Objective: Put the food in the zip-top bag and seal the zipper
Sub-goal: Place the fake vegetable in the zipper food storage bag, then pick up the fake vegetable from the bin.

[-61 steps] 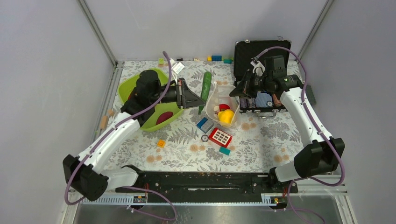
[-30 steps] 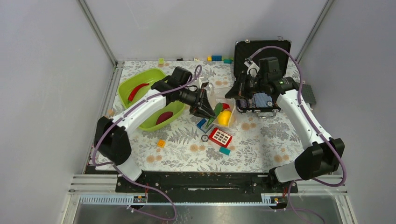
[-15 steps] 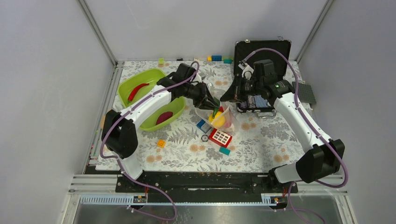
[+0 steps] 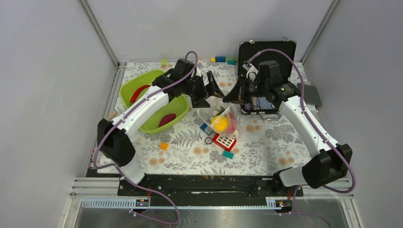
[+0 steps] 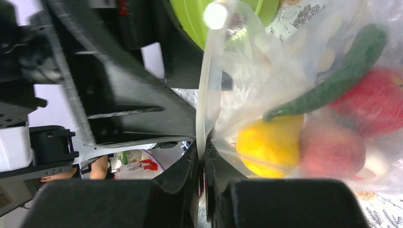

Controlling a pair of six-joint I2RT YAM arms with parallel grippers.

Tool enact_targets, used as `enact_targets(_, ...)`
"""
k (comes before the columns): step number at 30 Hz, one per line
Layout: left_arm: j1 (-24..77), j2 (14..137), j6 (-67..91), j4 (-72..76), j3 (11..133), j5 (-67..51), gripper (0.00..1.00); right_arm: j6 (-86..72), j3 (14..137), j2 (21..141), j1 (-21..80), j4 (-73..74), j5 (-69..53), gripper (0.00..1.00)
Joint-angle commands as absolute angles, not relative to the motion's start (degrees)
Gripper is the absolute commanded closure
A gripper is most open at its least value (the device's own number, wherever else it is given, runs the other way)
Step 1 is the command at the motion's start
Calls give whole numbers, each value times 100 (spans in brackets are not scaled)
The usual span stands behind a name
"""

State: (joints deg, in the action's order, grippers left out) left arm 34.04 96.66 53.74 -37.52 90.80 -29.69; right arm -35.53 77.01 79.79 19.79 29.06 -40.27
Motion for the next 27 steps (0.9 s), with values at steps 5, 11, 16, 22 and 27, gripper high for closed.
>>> enact_targets(5,3555,8079,4035,-3658,9037,-2468,1,-3470,7772,7858,2021,2737,-4006,88)
enact_targets(11,2763,7729,4263,-4195,8701,-989,1,-3160,7796,7836,2022,3036,-3733,87)
enact_targets(16,1475,8127,4747,-4201,8097,-120,1,-2964,7743,7784,2028,3194,-3584,86)
enact_targets(22,929,9049,4914,-4303,8328,1295,1,-2798,7790,7809,2021,3372,-3375,86)
enact_targets(27,839,9689,4785,-4740,8705,2548,1,-2715,7773,7842,2022,3434,-3292,86)
